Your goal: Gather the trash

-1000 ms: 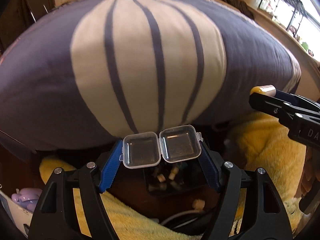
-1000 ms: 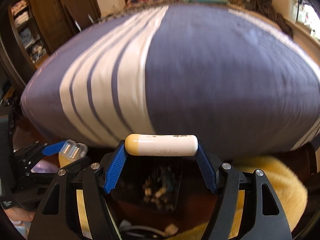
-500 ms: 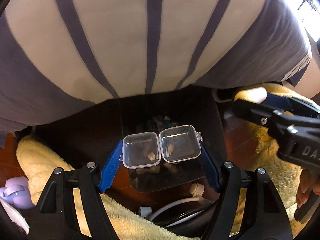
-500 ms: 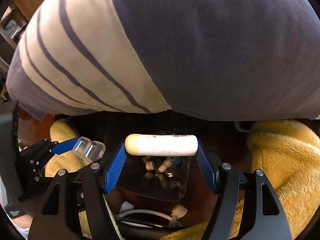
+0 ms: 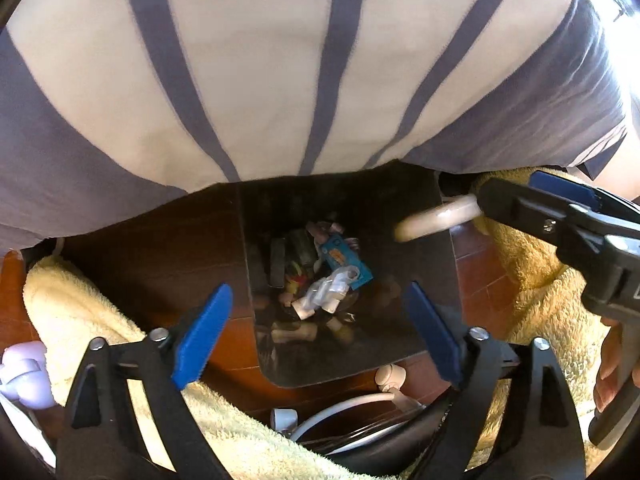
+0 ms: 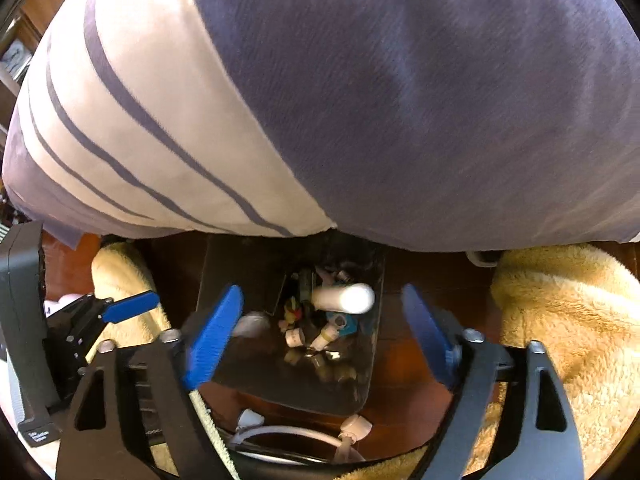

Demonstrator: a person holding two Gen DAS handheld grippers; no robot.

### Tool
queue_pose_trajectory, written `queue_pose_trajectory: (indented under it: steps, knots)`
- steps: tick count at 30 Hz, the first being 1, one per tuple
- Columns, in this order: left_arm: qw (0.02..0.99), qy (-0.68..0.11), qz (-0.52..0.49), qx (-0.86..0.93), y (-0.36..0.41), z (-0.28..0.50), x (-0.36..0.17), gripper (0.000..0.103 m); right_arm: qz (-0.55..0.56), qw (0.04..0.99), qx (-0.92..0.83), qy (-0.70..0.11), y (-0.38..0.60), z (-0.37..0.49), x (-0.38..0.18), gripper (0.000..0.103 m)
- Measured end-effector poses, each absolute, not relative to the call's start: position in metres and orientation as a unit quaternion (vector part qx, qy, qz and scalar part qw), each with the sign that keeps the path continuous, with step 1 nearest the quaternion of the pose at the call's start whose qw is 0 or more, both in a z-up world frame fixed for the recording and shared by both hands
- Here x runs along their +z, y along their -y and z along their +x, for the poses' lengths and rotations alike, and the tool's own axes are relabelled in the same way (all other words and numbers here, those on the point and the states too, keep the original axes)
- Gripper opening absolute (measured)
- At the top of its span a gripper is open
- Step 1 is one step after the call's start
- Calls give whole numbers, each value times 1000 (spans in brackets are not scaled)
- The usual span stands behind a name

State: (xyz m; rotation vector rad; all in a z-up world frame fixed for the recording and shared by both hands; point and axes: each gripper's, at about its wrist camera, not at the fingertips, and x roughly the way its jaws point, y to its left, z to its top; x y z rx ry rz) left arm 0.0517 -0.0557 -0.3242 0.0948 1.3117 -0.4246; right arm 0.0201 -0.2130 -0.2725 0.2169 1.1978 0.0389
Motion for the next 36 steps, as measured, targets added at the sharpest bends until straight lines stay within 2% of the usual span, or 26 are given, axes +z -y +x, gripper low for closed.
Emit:
queue_pose_trajectory:
  steps: [2,5,13,26,36]
  knots:
    - [775,-600,44,-193,54,51,-318,88,103,825,15,-555,215,20,-266,87]
    - [786,-588,42,-190,50,49,-303,93,103,832,10,-545,219,20,-256,99]
    - [835,-520,27,-178,27,40,-228,95,100,873,-15,-477,239,6,-193,100]
    - [948,-292,10,-124,-13,15,-22,95,45,958,-61,-276,239,-40,-23,100]
    - [973,-210,20,-97,-5,-4,47,95,26,979,-88,-182,241,-65,52,100]
